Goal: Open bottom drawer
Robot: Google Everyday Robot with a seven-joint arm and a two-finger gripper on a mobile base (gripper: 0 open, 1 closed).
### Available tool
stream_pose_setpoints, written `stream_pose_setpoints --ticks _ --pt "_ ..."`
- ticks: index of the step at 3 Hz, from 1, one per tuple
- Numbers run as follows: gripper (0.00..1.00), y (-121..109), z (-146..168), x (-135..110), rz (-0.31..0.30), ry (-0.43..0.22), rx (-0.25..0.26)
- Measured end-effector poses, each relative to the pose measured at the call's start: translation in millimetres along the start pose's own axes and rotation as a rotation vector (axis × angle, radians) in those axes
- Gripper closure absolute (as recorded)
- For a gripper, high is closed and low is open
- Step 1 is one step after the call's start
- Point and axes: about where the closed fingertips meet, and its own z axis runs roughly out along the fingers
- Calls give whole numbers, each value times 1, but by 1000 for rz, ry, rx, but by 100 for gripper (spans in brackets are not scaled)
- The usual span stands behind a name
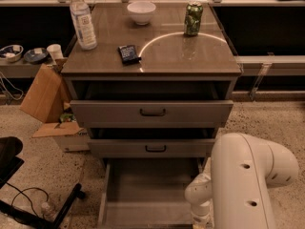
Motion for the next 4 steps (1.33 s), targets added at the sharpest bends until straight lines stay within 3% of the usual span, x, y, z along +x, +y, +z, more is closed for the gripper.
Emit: stream_pose_setpoints --ticks 1,2,4 --pt "7 0 0 0 0 0 0" --pt "0 0 0 0 0 0 0" --pt "0 3 -10 3 8 1 16"
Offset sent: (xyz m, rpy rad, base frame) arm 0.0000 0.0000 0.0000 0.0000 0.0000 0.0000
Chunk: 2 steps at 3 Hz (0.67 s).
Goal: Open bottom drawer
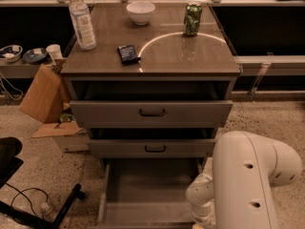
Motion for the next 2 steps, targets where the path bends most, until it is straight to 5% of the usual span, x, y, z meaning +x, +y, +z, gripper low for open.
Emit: stream_pose_setpoints --ticks 2 --pt "0 33 -78 42 62 -34 49"
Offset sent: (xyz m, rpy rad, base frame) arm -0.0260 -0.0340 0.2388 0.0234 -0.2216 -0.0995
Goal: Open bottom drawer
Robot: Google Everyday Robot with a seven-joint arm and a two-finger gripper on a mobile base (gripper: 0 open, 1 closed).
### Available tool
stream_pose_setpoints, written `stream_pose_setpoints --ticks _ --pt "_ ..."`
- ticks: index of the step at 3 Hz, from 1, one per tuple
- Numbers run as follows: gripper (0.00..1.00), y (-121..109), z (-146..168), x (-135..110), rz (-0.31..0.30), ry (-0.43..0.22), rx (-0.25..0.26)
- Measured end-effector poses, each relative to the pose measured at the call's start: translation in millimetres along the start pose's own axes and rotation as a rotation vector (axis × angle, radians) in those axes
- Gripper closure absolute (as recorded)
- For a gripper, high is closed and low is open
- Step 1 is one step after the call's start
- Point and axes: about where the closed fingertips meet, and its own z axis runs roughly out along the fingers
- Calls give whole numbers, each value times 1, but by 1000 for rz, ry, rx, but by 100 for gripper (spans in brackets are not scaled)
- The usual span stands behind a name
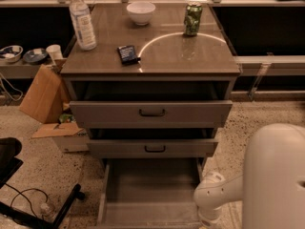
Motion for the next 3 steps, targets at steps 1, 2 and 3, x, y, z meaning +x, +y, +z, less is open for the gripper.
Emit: stream_pose_setpoints --ticks 1,2,3 --pt "0 5 -57 29 25 -50 33" --pt "0 27 -106 56 68 -122 43" --pt "0 46 -164 78 138 -173 86"
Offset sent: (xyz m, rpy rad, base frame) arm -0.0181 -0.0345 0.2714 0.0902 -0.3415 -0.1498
